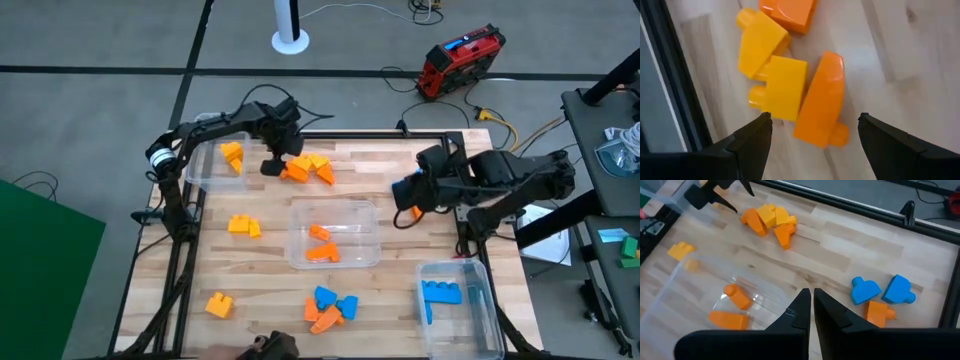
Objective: Sort blocks
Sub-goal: Put the orange game piece into the middle transparent bin
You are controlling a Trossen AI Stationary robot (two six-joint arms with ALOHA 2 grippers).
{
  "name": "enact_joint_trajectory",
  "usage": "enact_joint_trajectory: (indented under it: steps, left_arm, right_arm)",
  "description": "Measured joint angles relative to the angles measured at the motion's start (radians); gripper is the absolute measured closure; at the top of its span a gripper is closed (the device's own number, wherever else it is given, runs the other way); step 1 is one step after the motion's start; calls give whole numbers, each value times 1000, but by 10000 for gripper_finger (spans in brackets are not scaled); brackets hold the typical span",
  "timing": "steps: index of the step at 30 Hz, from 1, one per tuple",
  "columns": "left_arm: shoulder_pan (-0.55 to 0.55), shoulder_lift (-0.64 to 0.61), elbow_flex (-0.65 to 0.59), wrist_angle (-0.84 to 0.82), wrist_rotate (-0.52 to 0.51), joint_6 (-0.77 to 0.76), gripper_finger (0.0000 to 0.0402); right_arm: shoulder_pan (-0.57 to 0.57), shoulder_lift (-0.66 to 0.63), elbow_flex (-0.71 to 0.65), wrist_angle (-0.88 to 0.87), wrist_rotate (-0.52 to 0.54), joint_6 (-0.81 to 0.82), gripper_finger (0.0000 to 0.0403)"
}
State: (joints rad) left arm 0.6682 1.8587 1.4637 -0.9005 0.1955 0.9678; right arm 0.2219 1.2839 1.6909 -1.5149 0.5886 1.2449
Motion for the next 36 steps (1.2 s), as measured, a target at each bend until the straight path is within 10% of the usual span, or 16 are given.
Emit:
enact_joint_trajectory:
  steps: [36]
  left_arm:
    - [-6, 59, -187, 127, 2, -11, 132]
  right_arm:
    - [-53, 0, 0, 36, -47, 19, 390]
